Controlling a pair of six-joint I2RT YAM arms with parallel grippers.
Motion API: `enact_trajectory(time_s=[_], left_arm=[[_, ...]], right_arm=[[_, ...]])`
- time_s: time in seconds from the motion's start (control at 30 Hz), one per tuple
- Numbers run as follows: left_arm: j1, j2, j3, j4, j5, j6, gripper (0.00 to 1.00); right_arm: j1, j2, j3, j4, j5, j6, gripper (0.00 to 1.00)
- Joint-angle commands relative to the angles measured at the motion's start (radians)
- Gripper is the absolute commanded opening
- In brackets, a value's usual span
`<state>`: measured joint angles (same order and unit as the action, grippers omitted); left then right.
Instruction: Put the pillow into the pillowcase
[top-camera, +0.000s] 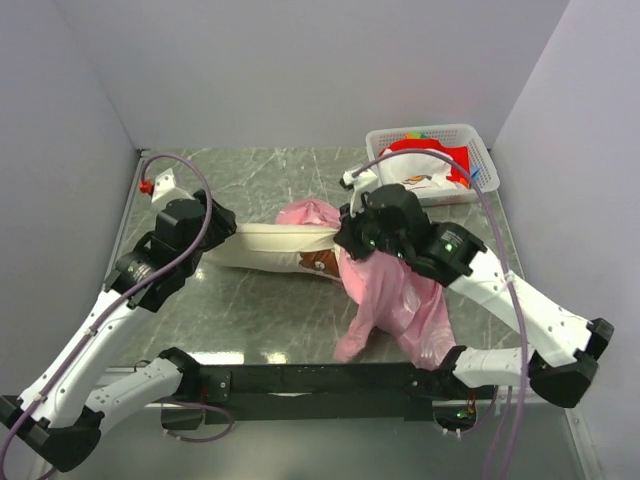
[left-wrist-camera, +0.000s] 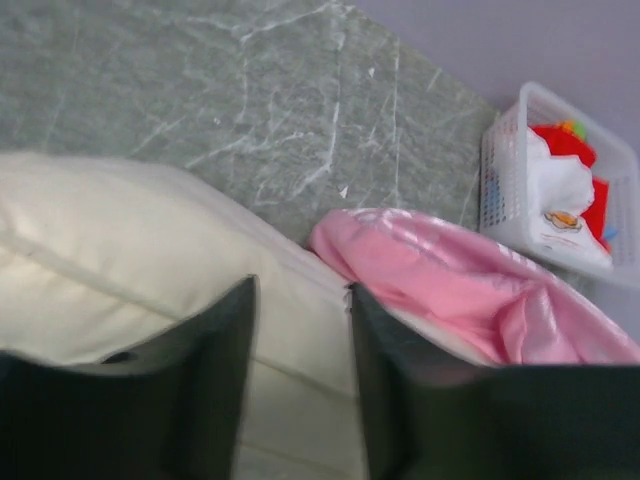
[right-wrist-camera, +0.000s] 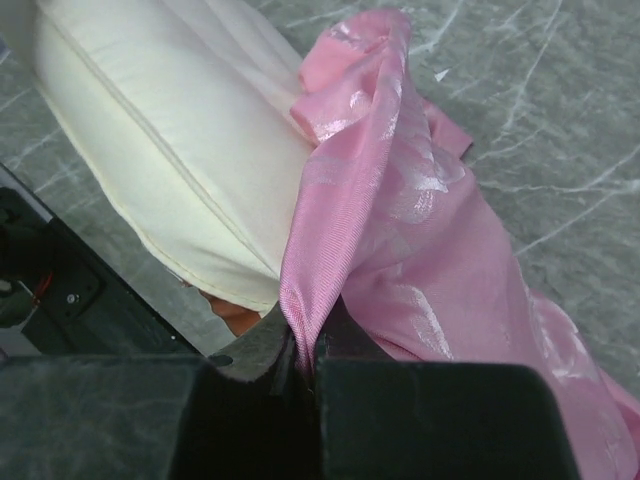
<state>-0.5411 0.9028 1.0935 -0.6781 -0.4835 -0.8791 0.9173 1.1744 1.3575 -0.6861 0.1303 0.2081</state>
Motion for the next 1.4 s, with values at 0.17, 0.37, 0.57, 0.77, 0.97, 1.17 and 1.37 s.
enact_trajectory(time_s=[0.17, 0.37, 0.57, 0.77, 0.97, 1.17, 1.37], left_arm=[[-0.017, 0.022, 0.091, 0.15, 0.216, 0.259, 0.98], [-0.098, 0.097, 0.082, 0.147, 0.179, 0.263, 0.99], [-0.114, 0.189, 0.112, 0.104, 0.002, -0.022, 0.94], [-0.112, 0.254, 0.037, 0.258, -0.144, -0.283, 0.91], [-0.114, 0.395, 0.101, 0.306, -0.145, -0.264, 0.4], [-0.198, 0.34, 0.126, 0.206, -0.184, -0.207, 0.01], [-0.351, 0.19, 0.203, -0.107, -0.291, -0.381, 0.01]], right_arm=[[-0.271, 0.209, 0.075, 0.184, -0.446, -0.038, 0.0], [-0.331, 0.271, 0.1, 0.2, -0.511, -0.019, 0.0], [-0.344, 0.283, 0.106, 0.201, -0.512, -0.013, 0.0], [-0.35, 0.278, 0.112, 0.185, -0.52, -0.015, 0.0], [-0.356, 0.278, 0.126, 0.175, -0.538, -0.004, 0.0], [-0.356, 0.281, 0.189, 0.138, -0.512, 0.016, 0.0], [-0.348, 0.386, 0.33, 0.099, -0.566, 0.05, 0.06]])
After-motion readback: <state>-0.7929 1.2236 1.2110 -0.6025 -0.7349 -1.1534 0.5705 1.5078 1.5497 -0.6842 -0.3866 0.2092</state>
